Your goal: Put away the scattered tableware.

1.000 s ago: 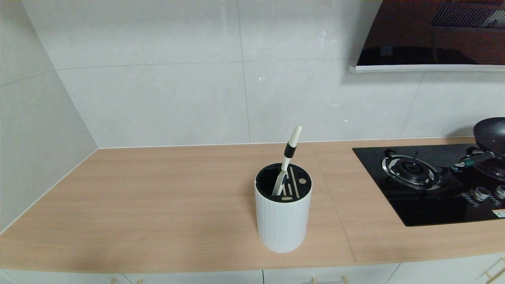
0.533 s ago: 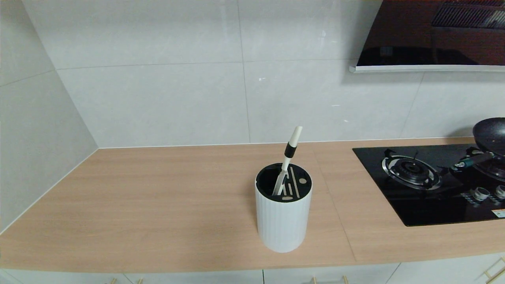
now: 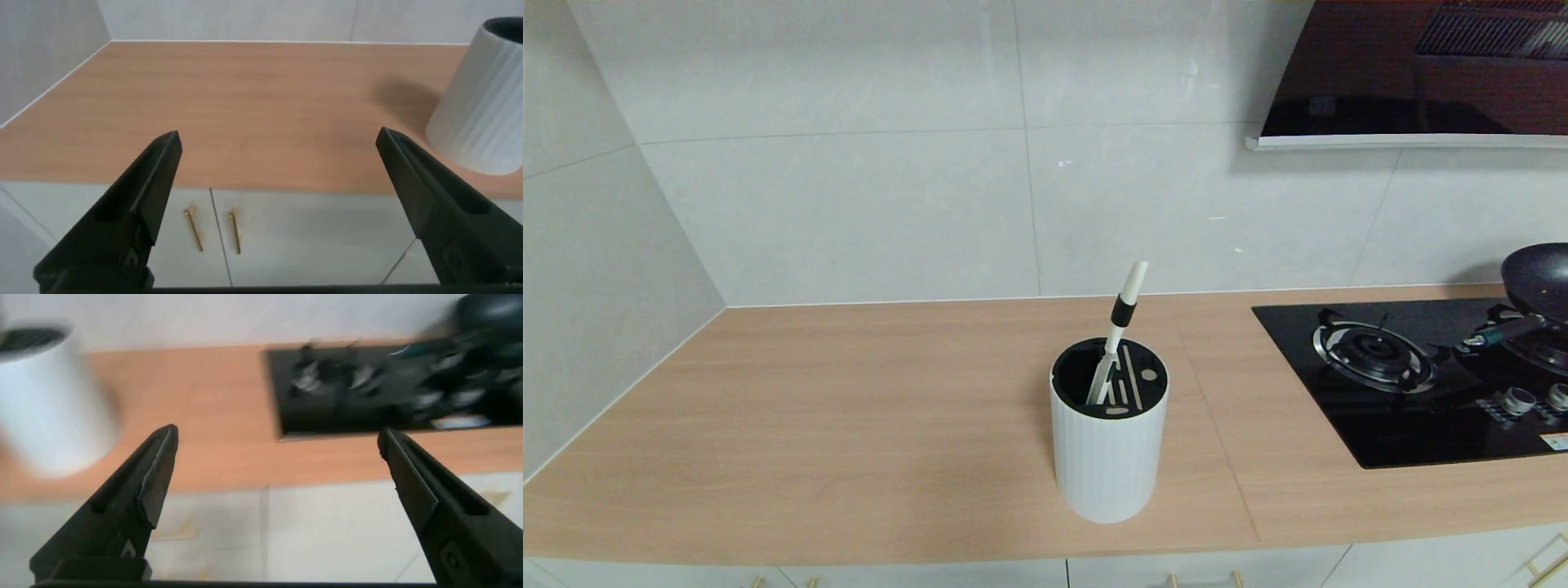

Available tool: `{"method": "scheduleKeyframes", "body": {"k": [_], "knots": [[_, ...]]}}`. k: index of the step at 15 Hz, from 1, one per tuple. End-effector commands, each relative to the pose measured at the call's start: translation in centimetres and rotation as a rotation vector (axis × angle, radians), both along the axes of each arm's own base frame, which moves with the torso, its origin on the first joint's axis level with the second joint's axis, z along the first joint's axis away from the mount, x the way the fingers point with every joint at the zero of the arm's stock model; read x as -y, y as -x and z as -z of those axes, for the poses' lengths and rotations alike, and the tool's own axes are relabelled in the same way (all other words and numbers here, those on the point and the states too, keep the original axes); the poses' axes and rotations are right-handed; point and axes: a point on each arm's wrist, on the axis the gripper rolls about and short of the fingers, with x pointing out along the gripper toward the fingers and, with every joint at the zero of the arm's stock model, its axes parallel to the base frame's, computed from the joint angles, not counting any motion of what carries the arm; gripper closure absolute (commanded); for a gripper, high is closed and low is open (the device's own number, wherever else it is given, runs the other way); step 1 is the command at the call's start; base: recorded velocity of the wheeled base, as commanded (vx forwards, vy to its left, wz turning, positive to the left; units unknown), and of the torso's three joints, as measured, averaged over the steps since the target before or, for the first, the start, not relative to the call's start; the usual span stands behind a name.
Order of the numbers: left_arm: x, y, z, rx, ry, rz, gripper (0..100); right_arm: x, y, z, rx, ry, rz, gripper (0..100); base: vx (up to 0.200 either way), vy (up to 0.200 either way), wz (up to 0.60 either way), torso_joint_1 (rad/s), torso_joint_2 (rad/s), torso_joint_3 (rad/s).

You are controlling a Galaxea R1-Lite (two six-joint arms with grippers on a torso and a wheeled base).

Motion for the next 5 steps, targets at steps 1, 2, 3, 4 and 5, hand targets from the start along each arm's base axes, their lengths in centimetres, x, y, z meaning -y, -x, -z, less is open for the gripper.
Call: {"method": "scheduleKeyframes", "body": {"k": [1, 2, 3, 4, 5], "knots": [[0.04, -0.02, 0.02, -0.005, -0.014, 0.018, 0, 0.00, -0.04, 0.10, -0.008, 0.000, -0.003, 0, 0.000, 0.000, 0.00, 0.000, 0.00, 0.000], [0.05, -0.02, 0.02, -0.004, -0.010, 0.023, 0, 0.00, 0.06, 0.13, 0.005, 0.000, 0.000, 0, 0.000, 0.000, 0.00, 0.000, 0.00, 0.000], [0.05, -0.02, 0.02, -0.004, -0.008, 0.021, 0, 0.00, 0.05, 0.13, 0.004, 0.000, 0.000, 0, 0.000, 0.000, 0.00, 0.000, 0.00, 0.000], [0.05, -0.02, 0.02, -0.004, -0.002, 0.021, 0, 0.00, 0.05, 0.13, 0.004, 0.000, 0.000, 0, 0.000, 0.000, 0.00, 0.000, 0.00, 0.000], [0.05, -0.02, 0.02, -0.004, -0.002, 0.021, 0, 0.00, 0.05, 0.13, 0.004, 0.000, 0.000, 0, 0.000, 0.000, 0.00, 0.000, 0.00, 0.000]]}}
